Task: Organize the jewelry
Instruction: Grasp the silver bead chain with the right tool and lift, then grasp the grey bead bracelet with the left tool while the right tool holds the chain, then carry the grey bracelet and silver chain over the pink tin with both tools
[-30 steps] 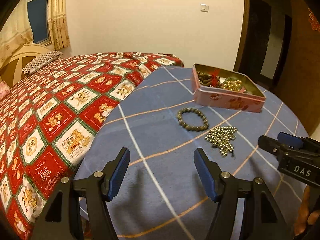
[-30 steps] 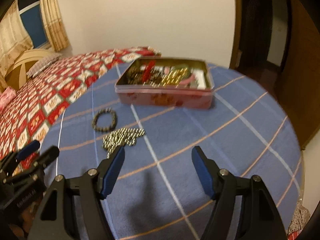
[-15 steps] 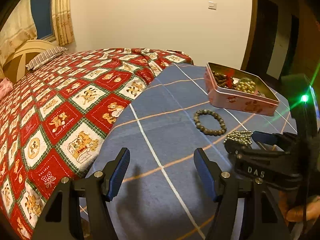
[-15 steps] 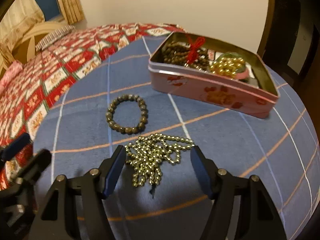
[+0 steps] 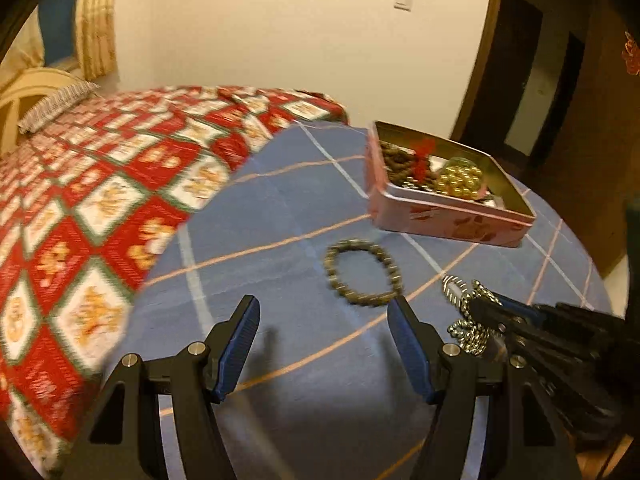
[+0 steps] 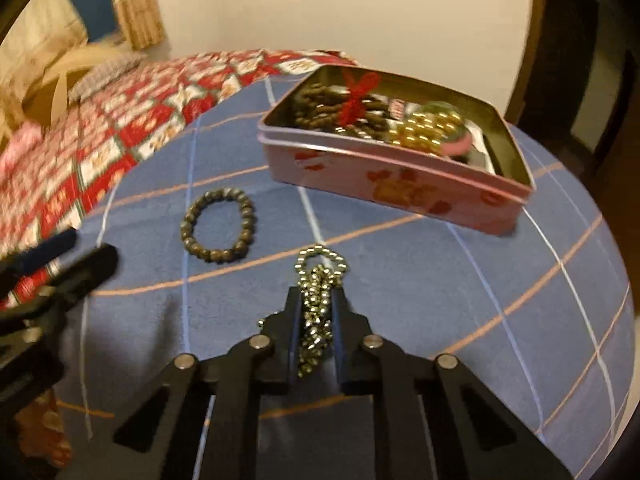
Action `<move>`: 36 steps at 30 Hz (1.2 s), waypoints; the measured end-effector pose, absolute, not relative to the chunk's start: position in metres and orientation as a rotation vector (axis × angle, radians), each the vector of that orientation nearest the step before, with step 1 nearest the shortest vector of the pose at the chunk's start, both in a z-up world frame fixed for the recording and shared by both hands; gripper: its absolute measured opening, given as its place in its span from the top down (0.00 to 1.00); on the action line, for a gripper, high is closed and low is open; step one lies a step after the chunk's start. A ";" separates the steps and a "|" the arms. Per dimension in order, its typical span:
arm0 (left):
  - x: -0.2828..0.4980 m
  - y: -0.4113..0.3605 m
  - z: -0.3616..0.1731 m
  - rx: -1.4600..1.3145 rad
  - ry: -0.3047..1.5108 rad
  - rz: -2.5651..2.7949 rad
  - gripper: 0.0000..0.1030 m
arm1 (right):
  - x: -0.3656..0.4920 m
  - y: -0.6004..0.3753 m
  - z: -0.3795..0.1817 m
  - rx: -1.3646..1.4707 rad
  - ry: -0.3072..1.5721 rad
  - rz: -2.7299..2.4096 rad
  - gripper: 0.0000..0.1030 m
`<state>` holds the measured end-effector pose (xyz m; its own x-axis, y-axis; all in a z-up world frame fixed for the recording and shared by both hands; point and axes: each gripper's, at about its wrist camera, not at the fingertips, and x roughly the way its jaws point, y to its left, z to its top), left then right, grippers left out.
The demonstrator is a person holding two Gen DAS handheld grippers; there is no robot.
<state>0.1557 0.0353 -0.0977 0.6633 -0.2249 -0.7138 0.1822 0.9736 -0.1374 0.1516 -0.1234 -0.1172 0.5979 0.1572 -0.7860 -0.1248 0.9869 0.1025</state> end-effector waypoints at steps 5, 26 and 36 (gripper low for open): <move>0.180 0.009 -0.105 -0.055 0.868 -0.269 0.35 | 0.138 -0.148 -0.099 0.111 0.863 0.146 0.87; 0.186 0.005 -0.107 -0.065 0.847 -0.323 0.86 | 0.124 -0.174 -0.061 0.226 0.761 0.146 0.87; 0.141 0.005 -0.061 -0.095 0.715 -0.415 0.85 | 0.111 -0.181 -0.039 0.255 0.700 0.152 0.87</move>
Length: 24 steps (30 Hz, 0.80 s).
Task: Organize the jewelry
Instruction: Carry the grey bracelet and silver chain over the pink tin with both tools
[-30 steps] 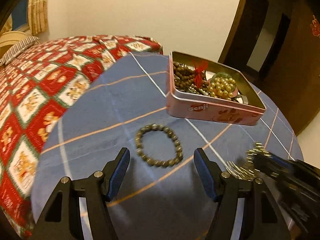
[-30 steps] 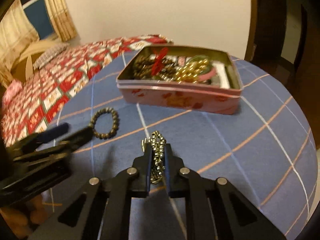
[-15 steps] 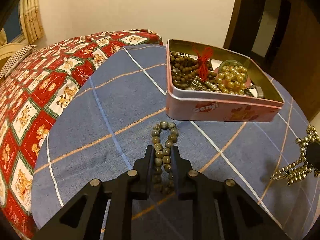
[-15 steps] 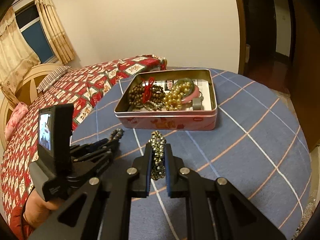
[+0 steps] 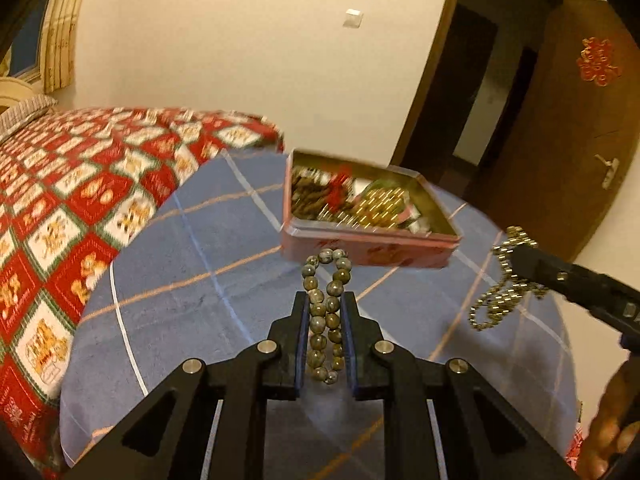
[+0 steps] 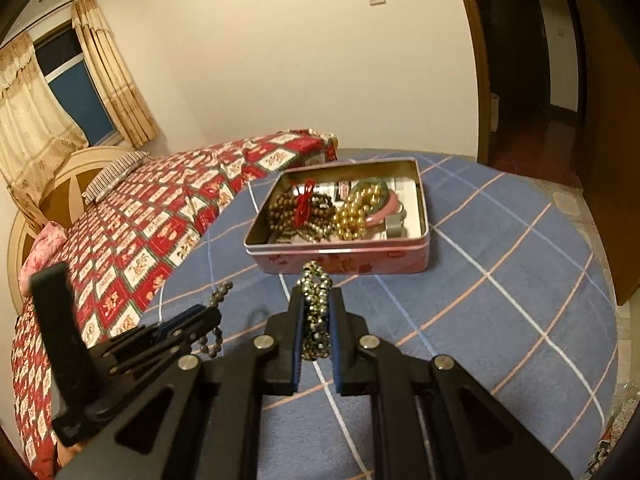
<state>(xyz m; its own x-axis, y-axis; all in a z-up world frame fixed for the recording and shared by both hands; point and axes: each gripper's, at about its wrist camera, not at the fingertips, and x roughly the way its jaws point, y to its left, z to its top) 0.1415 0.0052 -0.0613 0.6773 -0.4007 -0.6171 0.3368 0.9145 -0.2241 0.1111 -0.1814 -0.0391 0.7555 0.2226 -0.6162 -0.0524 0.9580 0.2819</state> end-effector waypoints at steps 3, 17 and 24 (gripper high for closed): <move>0.134 0.001 -0.039 -0.084 0.660 -0.441 0.85 | 0.106 -0.183 -0.027 0.253 0.668 0.151 0.87; 0.171 -0.027 0.014 -0.089 0.537 -0.444 0.85 | 0.143 -0.187 0.028 0.178 0.518 0.111 0.87; 0.216 -0.055 -0.007 -0.068 0.623 -0.399 0.85 | 0.191 -0.191 0.026 0.144 0.529 0.071 0.87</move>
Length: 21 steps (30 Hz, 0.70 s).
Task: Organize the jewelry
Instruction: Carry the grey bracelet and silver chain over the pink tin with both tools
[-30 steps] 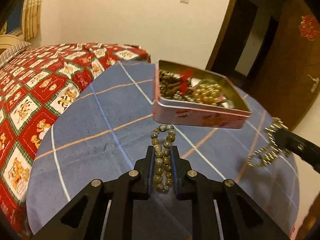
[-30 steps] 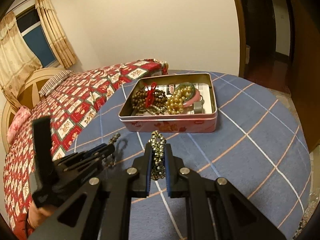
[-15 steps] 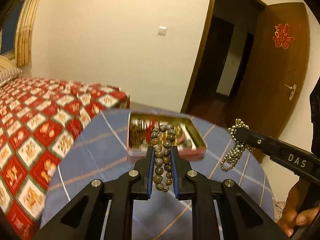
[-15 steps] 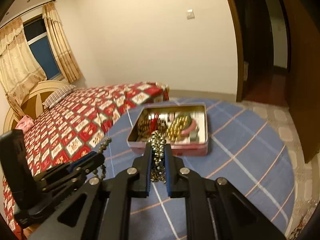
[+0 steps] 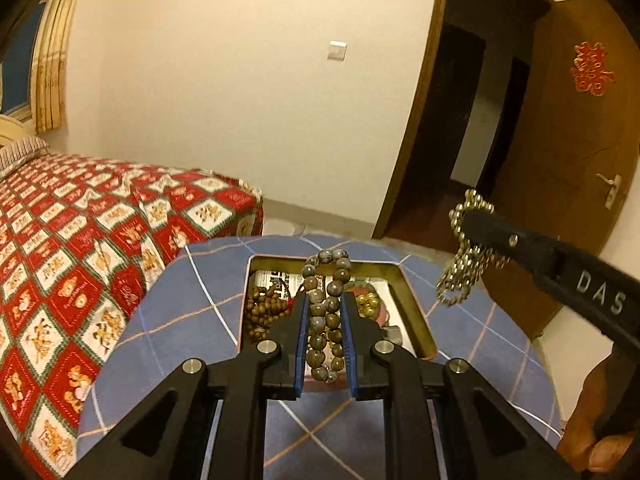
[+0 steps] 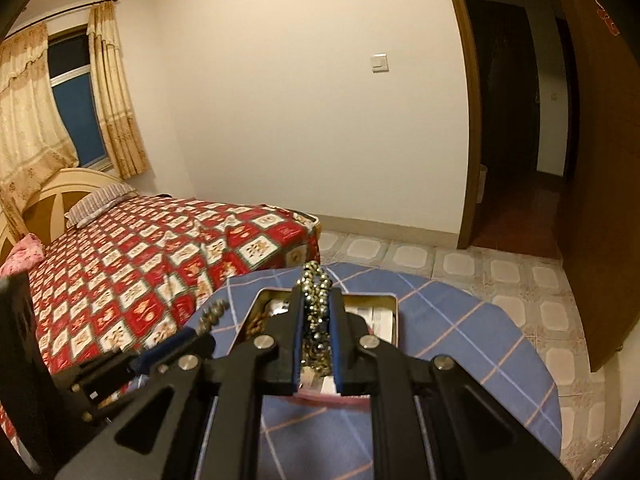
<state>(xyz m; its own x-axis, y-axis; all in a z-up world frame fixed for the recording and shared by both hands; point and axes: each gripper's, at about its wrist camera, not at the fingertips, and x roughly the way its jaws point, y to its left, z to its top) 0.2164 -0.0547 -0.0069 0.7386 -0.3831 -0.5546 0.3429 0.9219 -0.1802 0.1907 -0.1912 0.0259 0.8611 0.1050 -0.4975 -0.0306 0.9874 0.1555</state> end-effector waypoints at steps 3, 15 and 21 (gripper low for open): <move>0.232 -0.059 -0.018 -0.070 0.656 -0.387 0.85 | 0.211 -0.197 0.017 0.136 0.556 0.052 0.87; 0.284 -0.084 -0.056 -0.079 0.747 -0.368 0.85 | 0.271 -0.218 -0.033 0.142 0.701 0.011 0.87; 0.298 -0.092 -0.075 -0.067 0.788 -0.355 0.85 | 0.287 -0.221 -0.054 0.144 0.763 0.020 0.87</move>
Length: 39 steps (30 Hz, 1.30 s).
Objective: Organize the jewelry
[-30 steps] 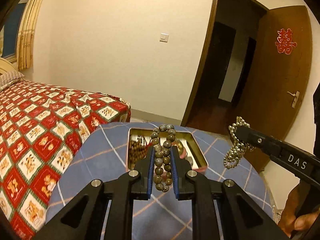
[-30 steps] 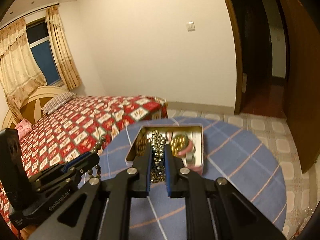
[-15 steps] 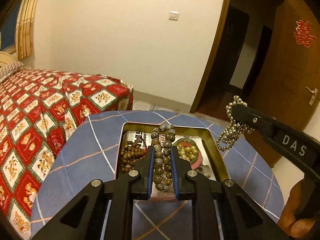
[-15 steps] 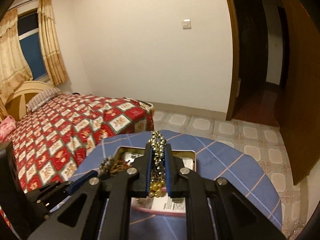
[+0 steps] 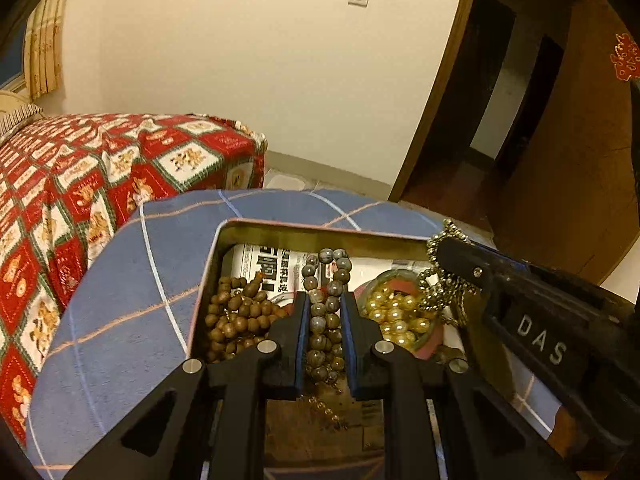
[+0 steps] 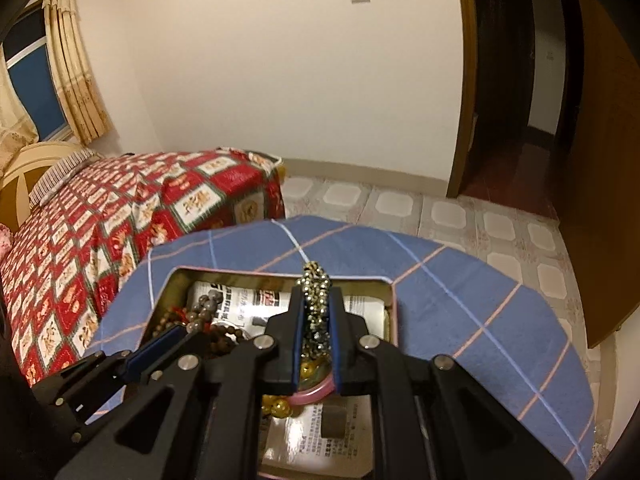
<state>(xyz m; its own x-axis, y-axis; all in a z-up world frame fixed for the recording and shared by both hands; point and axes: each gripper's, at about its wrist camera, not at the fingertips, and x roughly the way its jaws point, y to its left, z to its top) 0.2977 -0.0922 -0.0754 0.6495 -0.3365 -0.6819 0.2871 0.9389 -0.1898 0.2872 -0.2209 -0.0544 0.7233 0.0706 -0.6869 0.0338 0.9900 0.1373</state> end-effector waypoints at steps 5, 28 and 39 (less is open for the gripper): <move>0.302 -0.096 -0.085 -0.039 0.795 -0.338 0.85 | 0.296 -0.218 -0.075 0.144 0.832 0.062 0.86; 0.266 -0.085 -0.052 -0.015 0.753 -0.234 0.33 | 0.242 -0.232 -0.043 0.289 0.718 0.049 0.29; 0.254 -0.081 -0.073 0.065 0.807 -0.169 0.32 | 0.231 -0.230 -0.068 0.290 0.816 -0.009 0.28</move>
